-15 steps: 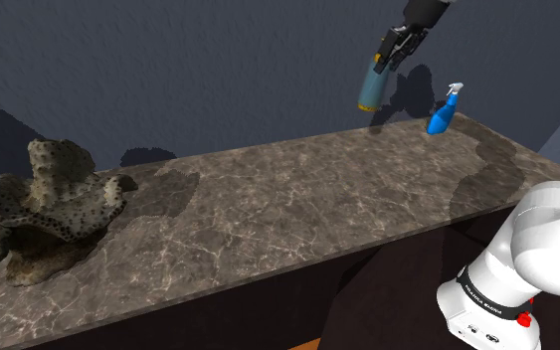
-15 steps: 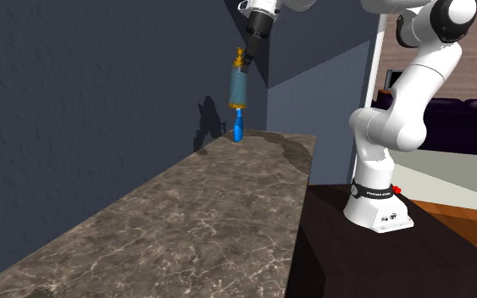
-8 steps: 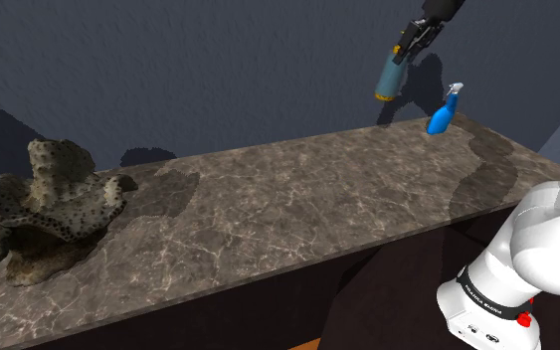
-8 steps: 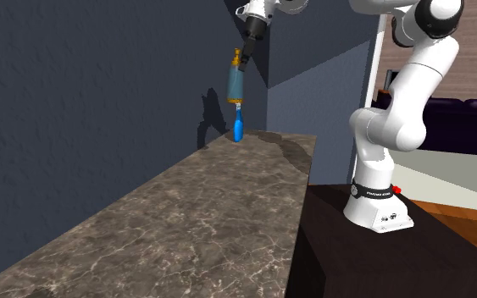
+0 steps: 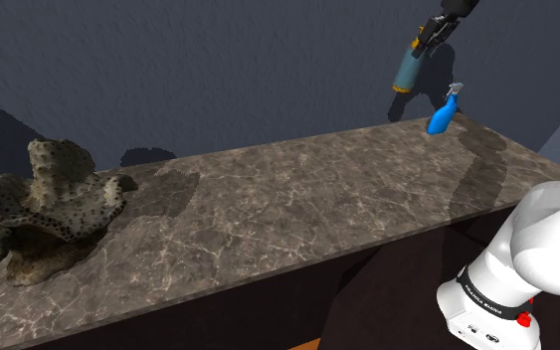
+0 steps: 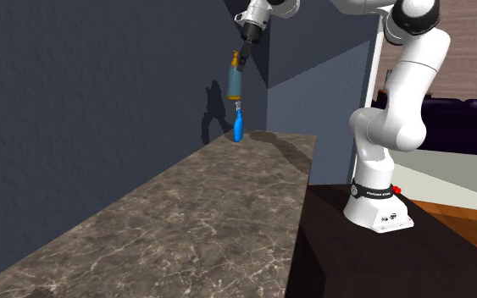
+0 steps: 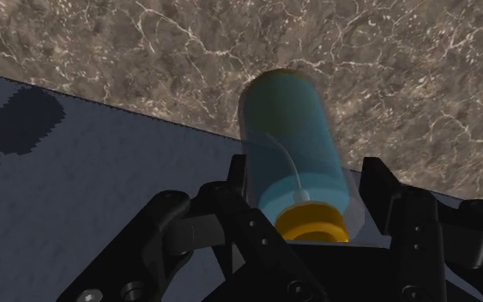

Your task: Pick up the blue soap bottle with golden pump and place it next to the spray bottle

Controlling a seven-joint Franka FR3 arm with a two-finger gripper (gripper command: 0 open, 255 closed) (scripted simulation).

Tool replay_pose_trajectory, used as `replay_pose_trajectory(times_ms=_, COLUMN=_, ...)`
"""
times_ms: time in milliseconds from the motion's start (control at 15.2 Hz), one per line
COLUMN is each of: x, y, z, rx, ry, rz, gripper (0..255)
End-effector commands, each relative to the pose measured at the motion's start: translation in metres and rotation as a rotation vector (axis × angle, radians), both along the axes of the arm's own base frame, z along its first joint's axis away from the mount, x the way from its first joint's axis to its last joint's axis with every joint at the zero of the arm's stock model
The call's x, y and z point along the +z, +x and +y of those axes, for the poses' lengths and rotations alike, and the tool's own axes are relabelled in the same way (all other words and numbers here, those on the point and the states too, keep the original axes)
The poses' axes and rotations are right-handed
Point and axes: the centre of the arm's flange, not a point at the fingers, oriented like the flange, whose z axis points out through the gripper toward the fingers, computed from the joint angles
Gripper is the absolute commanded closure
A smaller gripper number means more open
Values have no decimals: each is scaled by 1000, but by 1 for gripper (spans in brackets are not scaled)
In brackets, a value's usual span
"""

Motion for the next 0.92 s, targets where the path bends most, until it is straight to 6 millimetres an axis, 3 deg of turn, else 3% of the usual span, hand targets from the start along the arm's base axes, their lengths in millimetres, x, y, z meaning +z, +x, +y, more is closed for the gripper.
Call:
replay_pose_trajectory(times_ms=0, x=1, y=1, z=-26, rx=2, ry=-2, rz=0, gripper=255)
replay_pose_trajectory(times_ms=858, x=1, y=5, z=-198, rx=2, ry=-2, rz=0, gripper=255)
